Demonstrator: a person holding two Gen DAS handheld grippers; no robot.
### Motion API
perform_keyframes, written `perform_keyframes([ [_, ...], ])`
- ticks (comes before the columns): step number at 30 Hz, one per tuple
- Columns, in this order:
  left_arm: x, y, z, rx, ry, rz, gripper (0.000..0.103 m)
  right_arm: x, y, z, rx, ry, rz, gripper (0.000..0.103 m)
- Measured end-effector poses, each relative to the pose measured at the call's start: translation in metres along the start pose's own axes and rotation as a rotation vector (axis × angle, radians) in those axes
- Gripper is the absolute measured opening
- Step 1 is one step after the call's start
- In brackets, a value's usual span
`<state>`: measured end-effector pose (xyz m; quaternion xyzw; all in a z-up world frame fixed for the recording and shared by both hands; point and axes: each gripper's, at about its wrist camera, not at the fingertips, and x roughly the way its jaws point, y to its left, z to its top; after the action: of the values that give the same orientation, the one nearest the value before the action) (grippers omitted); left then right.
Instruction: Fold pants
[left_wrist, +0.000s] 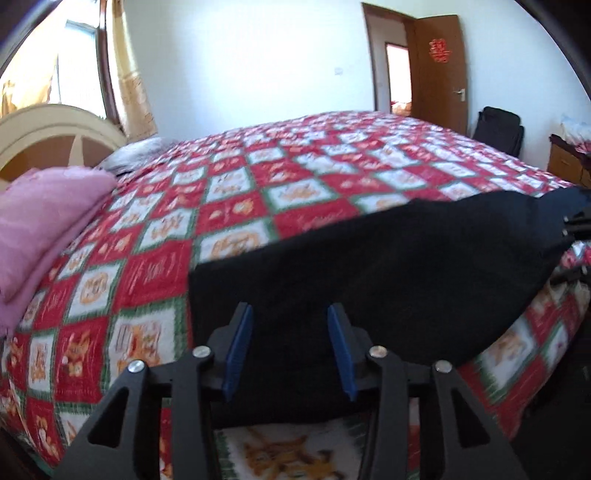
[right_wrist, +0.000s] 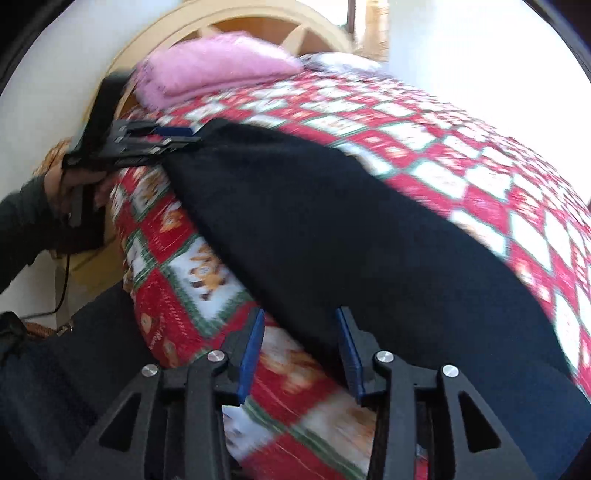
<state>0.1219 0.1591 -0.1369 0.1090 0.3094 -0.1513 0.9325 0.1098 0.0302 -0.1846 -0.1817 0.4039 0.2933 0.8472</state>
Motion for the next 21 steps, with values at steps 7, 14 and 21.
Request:
perform_keyframes([
  [7,0.005,-0.072,0.037,0.107,-0.050,-0.130,0.062,-0.111,-0.132,-0.033,0.251,-0.079,-0.270,0.041],
  [14,0.024,-0.155,0.055,0.259,-0.051,-0.250,0.067,-0.238,-0.300,-0.123,0.758,-0.098,-0.571,0.041],
  [21,0.049,-0.172,0.051,0.257,0.018,-0.276,0.067,-0.243,-0.364,-0.197,1.044,0.029,-0.450,0.041],
])
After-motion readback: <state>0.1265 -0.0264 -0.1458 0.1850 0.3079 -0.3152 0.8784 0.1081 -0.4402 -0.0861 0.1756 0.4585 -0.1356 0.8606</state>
